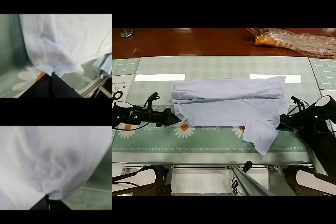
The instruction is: Fold the shirts.
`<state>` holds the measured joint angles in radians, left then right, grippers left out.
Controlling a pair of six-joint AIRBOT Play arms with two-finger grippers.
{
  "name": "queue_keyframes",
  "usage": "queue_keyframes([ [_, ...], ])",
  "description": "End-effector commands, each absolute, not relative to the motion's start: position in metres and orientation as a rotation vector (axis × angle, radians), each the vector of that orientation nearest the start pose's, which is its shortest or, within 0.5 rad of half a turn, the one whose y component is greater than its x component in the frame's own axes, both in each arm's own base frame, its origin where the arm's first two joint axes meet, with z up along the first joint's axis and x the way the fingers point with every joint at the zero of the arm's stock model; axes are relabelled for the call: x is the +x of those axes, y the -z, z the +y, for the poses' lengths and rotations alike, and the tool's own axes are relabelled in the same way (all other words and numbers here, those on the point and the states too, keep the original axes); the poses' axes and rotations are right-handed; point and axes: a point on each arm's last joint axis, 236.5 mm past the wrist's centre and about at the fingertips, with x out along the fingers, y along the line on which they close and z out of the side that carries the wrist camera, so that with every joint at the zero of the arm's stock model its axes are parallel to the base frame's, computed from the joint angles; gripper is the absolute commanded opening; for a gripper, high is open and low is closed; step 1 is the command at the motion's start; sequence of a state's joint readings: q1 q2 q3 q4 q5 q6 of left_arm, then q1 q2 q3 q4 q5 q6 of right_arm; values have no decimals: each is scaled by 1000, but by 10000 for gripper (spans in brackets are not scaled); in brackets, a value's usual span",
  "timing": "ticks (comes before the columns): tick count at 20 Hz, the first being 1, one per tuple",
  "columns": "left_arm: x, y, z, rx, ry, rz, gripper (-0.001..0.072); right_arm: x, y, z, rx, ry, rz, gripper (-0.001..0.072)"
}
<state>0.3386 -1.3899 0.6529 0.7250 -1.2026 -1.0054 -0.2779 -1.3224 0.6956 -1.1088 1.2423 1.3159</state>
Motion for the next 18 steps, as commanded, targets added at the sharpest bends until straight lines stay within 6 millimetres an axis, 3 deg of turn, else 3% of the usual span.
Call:
queue_keyframes([
  [1,286,93,-73,-784,436,1440,16,243,103,36,547,-205,1641,18],
  [3,299,82,-69,-771,447,1410,16,263,77,31,476,-234,1531,18],
  [5,324,58,-61,-756,470,1342,16,297,39,24,430,-231,1377,17],
  [9,393,-14,-52,-703,521,1112,16,368,-31,31,498,-274,1111,17],
  [11,423,-42,-48,-661,507,1004,16,398,-43,23,510,-258,1041,17],
  [13,450,-54,-42,-619,461,921,17,424,-46,16,516,-249,1014,17],
  [15,470,-53,-41,-619,433,896,17,453,-49,14,558,-256,980,17],
  [18,493,-33,-48,-658,433,937,16,495,-49,5,598,-236,914,17],
])
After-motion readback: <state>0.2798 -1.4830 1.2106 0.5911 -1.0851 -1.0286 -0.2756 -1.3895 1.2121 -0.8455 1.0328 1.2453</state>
